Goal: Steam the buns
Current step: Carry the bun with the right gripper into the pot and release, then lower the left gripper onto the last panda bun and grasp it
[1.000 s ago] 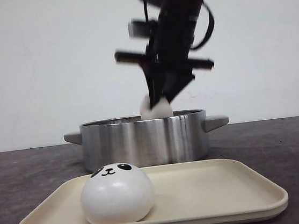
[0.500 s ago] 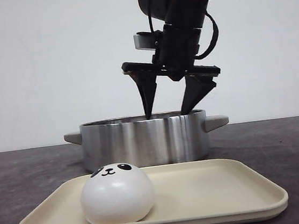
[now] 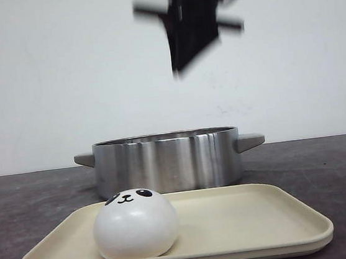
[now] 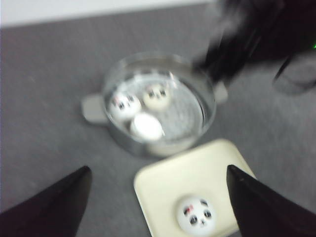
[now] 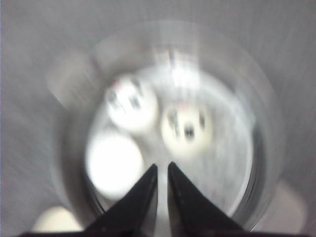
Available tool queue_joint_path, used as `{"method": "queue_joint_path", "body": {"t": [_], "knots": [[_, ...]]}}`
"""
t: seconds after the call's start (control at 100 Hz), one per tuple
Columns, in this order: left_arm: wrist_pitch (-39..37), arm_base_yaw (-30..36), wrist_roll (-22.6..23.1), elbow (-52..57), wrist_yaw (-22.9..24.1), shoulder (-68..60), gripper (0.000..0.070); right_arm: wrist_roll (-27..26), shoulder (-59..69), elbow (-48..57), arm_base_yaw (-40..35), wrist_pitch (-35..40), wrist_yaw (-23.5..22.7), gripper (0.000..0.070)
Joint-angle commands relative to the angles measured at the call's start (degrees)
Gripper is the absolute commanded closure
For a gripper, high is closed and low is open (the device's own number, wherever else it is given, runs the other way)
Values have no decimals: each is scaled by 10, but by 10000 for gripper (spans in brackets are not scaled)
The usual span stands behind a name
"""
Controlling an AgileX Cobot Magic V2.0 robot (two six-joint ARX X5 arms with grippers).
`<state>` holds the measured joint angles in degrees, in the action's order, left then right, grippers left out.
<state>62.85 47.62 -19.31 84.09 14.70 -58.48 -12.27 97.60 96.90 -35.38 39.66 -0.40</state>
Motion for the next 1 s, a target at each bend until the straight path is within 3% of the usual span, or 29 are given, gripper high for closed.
{"method": "queue_joint_path", "body": {"t": [0.0, 0.36, 0.74, 0.99], "knots": [[-25, 13, -18, -31, -12, -7, 184, 17, -40, 29, -13, -3, -3, 681], [-212, 59, -147, -279, -80, -54, 184, 29, -253, 45, -40, 11, 9, 683], [-303, 62, -164, -298, -161, -233, 184, 53, -330, 45, -38, 58, 65, 683], [-312, 63, -170, -298, -160, -312, 184, 52, -329, 44, -38, 103, 65, 683]]}}
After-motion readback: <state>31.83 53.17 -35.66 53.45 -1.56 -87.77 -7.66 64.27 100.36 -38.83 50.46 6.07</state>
